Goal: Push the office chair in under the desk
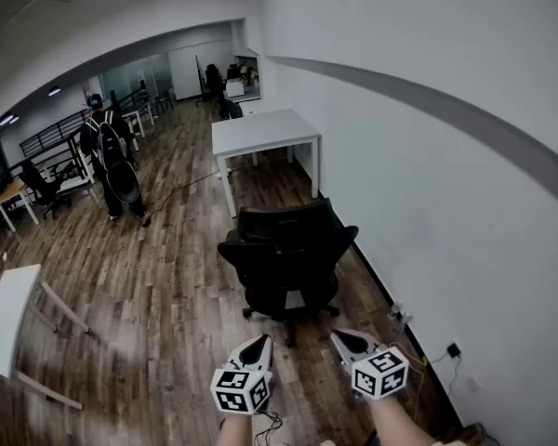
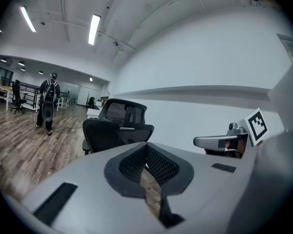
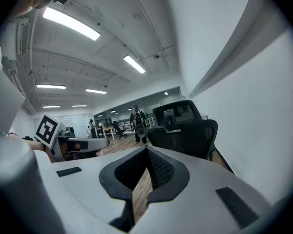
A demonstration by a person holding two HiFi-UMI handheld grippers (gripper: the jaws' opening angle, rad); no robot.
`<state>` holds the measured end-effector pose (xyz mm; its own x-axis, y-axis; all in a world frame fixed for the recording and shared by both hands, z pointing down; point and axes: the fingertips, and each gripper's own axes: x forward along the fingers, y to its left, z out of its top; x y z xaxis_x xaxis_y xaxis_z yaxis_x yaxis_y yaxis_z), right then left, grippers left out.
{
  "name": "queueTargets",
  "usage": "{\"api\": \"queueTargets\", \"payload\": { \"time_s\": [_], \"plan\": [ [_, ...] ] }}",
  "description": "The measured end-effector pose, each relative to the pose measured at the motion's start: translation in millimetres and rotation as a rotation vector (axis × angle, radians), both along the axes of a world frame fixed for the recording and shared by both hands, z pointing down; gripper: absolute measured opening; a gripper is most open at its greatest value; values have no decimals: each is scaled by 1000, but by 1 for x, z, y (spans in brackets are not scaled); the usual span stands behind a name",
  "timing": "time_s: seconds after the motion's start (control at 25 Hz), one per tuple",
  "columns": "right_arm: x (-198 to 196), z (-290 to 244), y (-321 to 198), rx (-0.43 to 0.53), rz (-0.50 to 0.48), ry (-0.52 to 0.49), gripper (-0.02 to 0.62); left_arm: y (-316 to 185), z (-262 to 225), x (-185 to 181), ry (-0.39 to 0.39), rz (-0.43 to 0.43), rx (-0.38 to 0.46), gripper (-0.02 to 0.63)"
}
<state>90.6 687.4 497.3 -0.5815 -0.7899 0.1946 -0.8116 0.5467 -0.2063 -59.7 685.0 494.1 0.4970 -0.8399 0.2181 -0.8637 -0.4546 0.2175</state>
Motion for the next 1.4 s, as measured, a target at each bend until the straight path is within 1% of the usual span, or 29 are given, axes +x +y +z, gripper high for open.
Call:
{"api": "queueTargets", "payload": {
  "time_s": [0.2, 0.56, 0.88, 1.4],
  "plan": [
    [-2, 0, -3, 1, -16, -14, 32, -5, 1, 1, -5, -2, -7, 2],
    [6, 1, -10, -3, -1, -8, 34, -10, 8, 4, -25, 2, -27, 2],
    [11, 0, -19, 5, -1, -14, 34, -17, 7, 8, -21, -12, -25, 2],
    [35, 0, -25, 9, -18, -40, 34, -17, 9, 25, -11, -49, -28, 2]
  ]
}}
